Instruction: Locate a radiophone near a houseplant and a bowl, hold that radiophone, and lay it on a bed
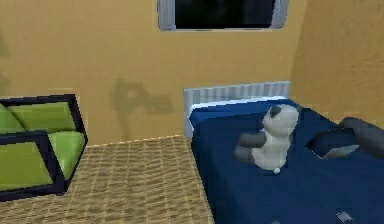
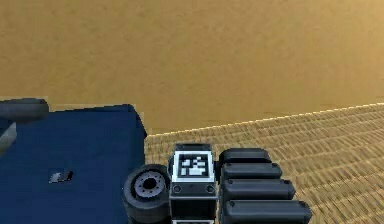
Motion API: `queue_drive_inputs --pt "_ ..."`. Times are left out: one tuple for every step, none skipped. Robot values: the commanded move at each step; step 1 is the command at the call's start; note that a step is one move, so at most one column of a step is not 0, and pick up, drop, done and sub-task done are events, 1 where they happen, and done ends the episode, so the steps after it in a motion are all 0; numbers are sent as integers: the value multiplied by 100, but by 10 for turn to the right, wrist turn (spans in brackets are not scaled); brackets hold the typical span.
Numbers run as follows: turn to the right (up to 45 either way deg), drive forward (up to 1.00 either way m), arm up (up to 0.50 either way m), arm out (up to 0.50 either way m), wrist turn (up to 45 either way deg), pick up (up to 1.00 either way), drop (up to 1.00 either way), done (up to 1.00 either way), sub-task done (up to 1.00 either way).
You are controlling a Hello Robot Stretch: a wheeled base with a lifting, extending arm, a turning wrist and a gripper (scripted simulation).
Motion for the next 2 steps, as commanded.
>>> queue_drive_inputs --pt "-90 0 0 0 0 0 0 0 0" --pt "0 35 0 0 0 0 0 0 0"
